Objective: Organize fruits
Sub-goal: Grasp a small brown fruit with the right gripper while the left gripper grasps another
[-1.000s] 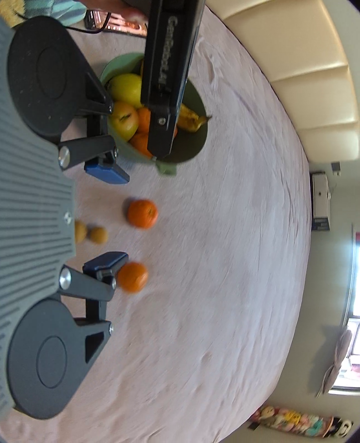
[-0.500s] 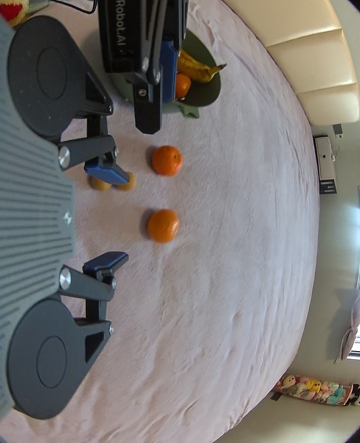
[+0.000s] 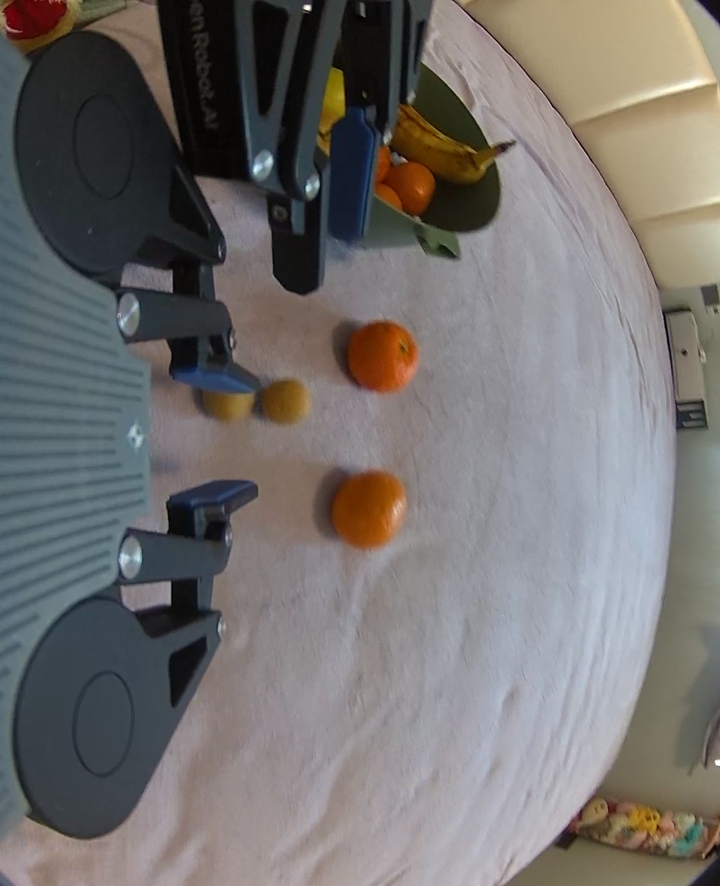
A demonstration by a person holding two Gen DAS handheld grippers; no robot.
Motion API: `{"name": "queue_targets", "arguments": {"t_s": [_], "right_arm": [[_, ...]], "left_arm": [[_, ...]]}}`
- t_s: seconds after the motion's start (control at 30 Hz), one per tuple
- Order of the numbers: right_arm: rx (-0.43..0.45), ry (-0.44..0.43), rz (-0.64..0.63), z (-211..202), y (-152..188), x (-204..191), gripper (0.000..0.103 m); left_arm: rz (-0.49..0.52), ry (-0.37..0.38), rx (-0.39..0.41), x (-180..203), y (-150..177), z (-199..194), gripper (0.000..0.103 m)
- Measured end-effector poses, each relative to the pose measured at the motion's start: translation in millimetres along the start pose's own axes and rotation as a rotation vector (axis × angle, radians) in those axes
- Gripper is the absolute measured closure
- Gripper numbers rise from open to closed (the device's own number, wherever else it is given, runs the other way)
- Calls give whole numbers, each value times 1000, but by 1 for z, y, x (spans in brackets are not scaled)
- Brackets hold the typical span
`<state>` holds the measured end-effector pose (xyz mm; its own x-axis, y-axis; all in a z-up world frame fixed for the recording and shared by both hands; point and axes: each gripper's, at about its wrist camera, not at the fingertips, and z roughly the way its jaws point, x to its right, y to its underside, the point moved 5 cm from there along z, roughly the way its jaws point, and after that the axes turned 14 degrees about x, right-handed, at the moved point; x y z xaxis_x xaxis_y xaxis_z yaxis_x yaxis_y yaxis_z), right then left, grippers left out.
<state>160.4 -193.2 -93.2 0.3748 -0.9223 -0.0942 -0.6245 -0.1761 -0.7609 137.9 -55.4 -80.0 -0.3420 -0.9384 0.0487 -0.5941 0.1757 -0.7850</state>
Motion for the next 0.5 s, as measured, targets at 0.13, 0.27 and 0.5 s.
{"name": "queue_targets", "arguments": {"t_s": [0.13, 0.27, 0.5], "right_arm": [[-10, -38, 2, 10, 5, -6, 73], [-31, -59, -3, 19, 9, -11, 74], [-64, -65, 25, 28, 15, -9, 76]], "left_arm": [[-28, 22, -36, -7, 1, 4, 65], [-25, 35, -48, -8, 1, 6, 65], [-28, 47, -49, -8, 0, 9, 65]]}}
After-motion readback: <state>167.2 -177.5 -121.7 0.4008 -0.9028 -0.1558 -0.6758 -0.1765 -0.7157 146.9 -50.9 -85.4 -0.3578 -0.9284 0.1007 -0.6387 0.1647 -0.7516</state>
